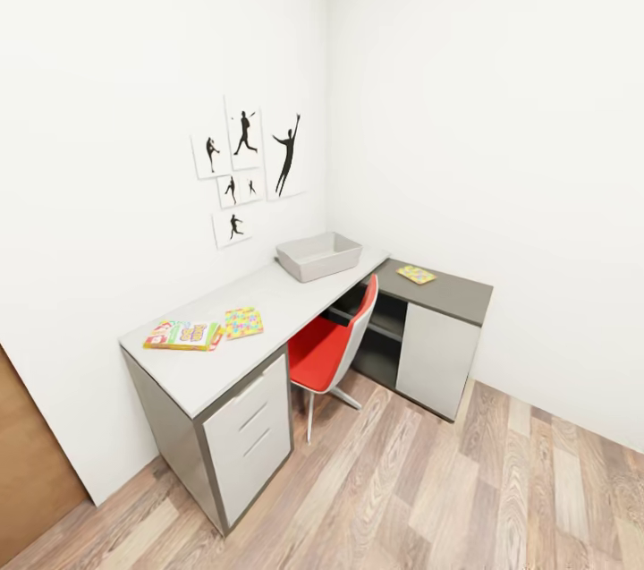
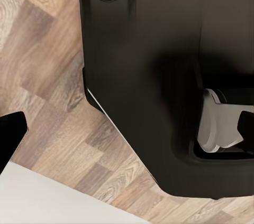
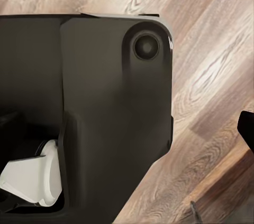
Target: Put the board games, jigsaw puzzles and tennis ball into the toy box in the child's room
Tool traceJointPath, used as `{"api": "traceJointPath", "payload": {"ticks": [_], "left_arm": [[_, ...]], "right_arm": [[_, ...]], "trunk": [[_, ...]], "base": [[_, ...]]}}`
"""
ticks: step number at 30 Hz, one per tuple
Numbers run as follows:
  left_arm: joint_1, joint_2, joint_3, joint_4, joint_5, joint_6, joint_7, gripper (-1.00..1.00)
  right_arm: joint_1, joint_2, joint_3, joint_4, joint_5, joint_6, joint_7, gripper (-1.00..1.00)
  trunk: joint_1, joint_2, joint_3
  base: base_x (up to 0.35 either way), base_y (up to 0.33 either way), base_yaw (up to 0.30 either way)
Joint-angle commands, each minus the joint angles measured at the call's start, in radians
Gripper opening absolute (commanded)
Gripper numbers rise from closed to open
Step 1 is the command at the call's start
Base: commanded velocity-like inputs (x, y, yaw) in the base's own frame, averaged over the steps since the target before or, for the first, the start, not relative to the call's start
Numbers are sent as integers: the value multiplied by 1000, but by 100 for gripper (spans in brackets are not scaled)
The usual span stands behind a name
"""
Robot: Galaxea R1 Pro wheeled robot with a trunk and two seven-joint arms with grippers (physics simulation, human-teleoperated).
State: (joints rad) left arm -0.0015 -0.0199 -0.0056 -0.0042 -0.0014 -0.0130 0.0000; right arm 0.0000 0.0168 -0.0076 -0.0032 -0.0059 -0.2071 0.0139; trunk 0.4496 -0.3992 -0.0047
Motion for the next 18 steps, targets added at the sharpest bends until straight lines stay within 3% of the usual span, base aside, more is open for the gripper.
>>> {"api": "traceJointPath", "payload": {"ticks": [1,18], "left_arm": [[0,0,-1,0,0,-2,0,100],[0,1,1,-28,0,-12,0,100]], "right_arm": [[0,0,-1,0,-1,-2,1,100],[-1,-1,-3,0,-1,5,0,100]], "trunk": [[0,-1,0],[0,-1,7]], "base": [[0,0,-283],[0,0,-284]]}}
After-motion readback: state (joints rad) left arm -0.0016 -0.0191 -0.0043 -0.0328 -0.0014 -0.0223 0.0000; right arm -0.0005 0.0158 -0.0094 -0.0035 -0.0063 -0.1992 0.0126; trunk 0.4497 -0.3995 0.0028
